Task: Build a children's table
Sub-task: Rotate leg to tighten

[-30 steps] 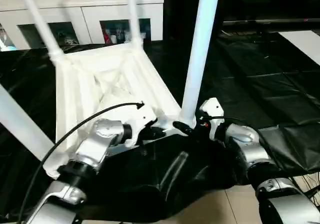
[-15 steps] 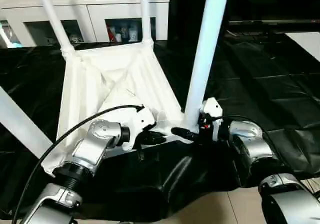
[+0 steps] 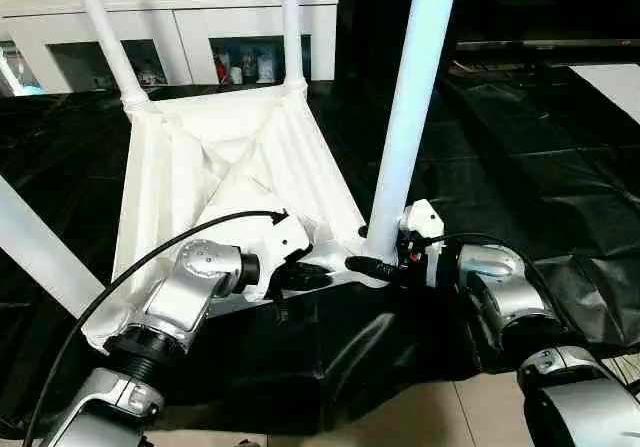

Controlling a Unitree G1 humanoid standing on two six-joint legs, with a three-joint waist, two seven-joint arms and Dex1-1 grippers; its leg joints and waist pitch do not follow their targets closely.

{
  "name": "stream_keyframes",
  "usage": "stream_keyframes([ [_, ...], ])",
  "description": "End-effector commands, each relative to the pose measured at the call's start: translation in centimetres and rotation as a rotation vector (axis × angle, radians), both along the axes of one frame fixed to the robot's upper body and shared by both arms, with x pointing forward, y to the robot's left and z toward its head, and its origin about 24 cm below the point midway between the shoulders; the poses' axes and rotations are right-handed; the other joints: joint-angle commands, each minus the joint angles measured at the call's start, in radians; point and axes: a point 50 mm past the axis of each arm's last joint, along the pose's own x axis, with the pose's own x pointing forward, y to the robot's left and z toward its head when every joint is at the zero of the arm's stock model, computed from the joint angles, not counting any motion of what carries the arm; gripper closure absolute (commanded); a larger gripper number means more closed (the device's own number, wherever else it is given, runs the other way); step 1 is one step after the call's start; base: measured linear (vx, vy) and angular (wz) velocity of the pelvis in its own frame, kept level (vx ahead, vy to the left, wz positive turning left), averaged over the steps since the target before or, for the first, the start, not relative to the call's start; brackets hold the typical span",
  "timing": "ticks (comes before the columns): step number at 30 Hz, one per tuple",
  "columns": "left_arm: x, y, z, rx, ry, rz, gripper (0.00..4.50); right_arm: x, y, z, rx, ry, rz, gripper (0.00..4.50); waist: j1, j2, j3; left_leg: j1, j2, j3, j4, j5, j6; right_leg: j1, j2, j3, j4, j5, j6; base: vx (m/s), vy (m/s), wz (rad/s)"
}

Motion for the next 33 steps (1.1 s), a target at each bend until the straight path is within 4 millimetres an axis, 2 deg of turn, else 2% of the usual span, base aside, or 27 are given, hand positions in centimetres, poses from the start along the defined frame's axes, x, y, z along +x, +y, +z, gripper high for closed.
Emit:
stream_keyframes([
  [1,-1.0,-0.5,-1.4,0.008,0.081,-0.051,4.50,0.4,0.1,0.6,0.006,-0.016,-0.005,1.80,-0.001,-0.007,-0.058,0.010,0.032,-0.008,-0.054,-0.187,0.107,0.047,-0.040,0.024,-0.052,-0.107,-0.275,0.000,0.000,0.00],
  [5,-0.9,-0.4,-1.4,0.015,0.078,-0.040,4.50,0.5,0.3,0.3,0.028,-0.015,-0.044,1.81,-0.002,-0.007,-0.058,0.010,0.032,-0.009,-0.054,-0.188,0.106,0.047,-0.041,0.024,-0.052,-0.107,-0.277,0.000,0.000,0.00],
  [7,-0.6,-0.5,-1.5,0.016,0.072,-0.005,4.50,0.7,0.6,0.0,0.050,-0.006,-0.134,1.81,-0.004,-0.007,-0.055,0.010,0.032,-0.009,-0.057,-0.206,0.097,0.045,-0.041,0.024,-0.055,-0.136,-0.273,0.000,0.000,0.00],
  [8,-0.2,-0.6,-1.6,0.016,0.065,0.035,4.50,0.9,1.1,-0.4,0.079,0.002,-0.219,1.81,-0.009,-0.007,-0.052,0.011,0.031,-0.008,-0.059,-0.227,0.085,0.041,-0.042,0.027,-0.060,-0.171,-0.266,0.000,0.000,0.00],
  [9,-0.2,-0.6,-1.6,0.016,0.065,0.035,4.50,0.9,1.1,-0.4,0.079,0.002,-0.219,1.81,-0.010,-0.008,-0.052,0.014,0.031,-0.011,-0.062,-0.242,0.074,0.042,-0.043,0.026,-0.063,-0.197,-0.260,0.000,0.000,0.00],
  [10,0.5,-0.8,-1.7,0.003,0.059,0.098,4.50,1.0,2.0,-1.1,0.119,0.029,-0.341,1.81,-0.013,-0.009,-0.051,0.012,0.030,-0.012,-0.064,-0.254,0.066,0.043,-0.045,0.027,-0.064,-0.221,-0.252,0.000,0.000,0.00],
  [12,0.9,-1.0,-1.8,-0.010,0.056,0.141,4.50,1.0,2.6,-1.5,0.149,0.047,-0.406,1.81,-0.023,-0.009,-0.048,0.017,0.028,-0.015,-0.070,-0.305,0.034,0.039,-0.045,0.027,-0.074,-0.309,-0.219,0.000,0.000,0.00],
  [15,1.8,-1.4,-1.9,-0.010,0.036,0.260,4.50,1.1,3.9,-2.2,0.161,0.072,-0.577,1.82,-0.030,-0.007,-0.046,0.017,0.027,-0.017,-0.072,-0.328,0.025,0.035,-0.045,0.029,-0.081,-0.344,-0.201,0.000,0.000,0.00],
  [16,1.8,-1.4,-1.9,-0.010,0.036,0.260,4.50,1.1,3.9,-2.2,0.161,0.072,-0.577,1.82,-0.030,-0.007,-0.046,0.021,0.026,-0.017,-0.073,-0.339,0.020,0.031,-0.045,0.029,-0.085,-0.368,-0.191,0.000,0.000,0.00],
  [18,2.3,-1.8,-2.3,-0.003,0.028,0.335,4.50,1.2,4.6,-3.0,0.132,0.107,-0.750,1.82,-0.033,-0.003,-0.045,0.019,0.026,-0.018,-0.074,-0.345,0.010,0.029,-0.045,0.030,-0.086,-0.379,-0.184,0.000,0.000,0.00],
  [19,2.5,-2.0,-2.5,0.011,0.020,0.365,4.50,1.1,5.0,-3.4,0.113,0.126,-0.801,1.82,-0.035,-0.006,-0.045,0.019,0.024,-0.020,-0.076,-0.352,0.003,0.030,-0.044,0.028,-0.086,-0.390,-0.176,0.000,0.000,0.00],
  [21,2.6,-2.1,-2.7,0.026,0.015,0.394,4.50,0.9,5.5,-3.7,0.083,0.131,-0.850,1.82,-0.035,-0.006,-0.045,0.021,0.024,-0.020,-0.075,-0.372,0.009,0.026,-0.045,0.030,-0.090,-0.398,-0.166,0.000,0.000,0.00],
  [25,2.7,-2.2,-2.8,0.027,0.015,0.398,4.50,0.7,6.7,-3.9,0.049,0.120,-0.823,1.82,-0.034,-0.005,-0.046,0.017,0.023,-0.020,-0.077,-0.375,0.016,0.028,-0.043,0.031,-0.089,-0.381,-0.156,0.000,0.000,0.00],
  [28,2.7,-2.2,-2.9,0.032,0.014,0.388,4.50,0.8,7.1,-3.3,0.114,0.123,-0.806,1.82,-0.035,-0.007,-0.047,0.016,0.022,-0.020,-0.077,-0.378,0.025,0.028,-0.043,0.031,-0.089,-0.374,-0.155,0.000,0.000,0.00],
  [30,2.7,-2.2,-2.9,0.032,0.014,0.384,4.50,0.9,7.1,-3.3,0.115,0.116,-0.809,1.26,-0.034,-0.006,-0.045,0.016,0.023,-0.020,-0.078,-0.385,0.027,0.026,-0.044,0.031,-0.092,-0.392,-0.153,0.000,0.000,0.00],
  [33,2.7,-1.9,-2.9,0.031,0.016,0.372,4.50,1.0,7.0,-2.7,0.155,0.086,-0.782,0.93,-0.035,-0.007,-0.044,0.015,0.022,-0.023,-0.080,-0.404,0.029,0.026,-0.047,0.030,-0.096,-0.436,-0.140,0.000,0.000,0.00],
])
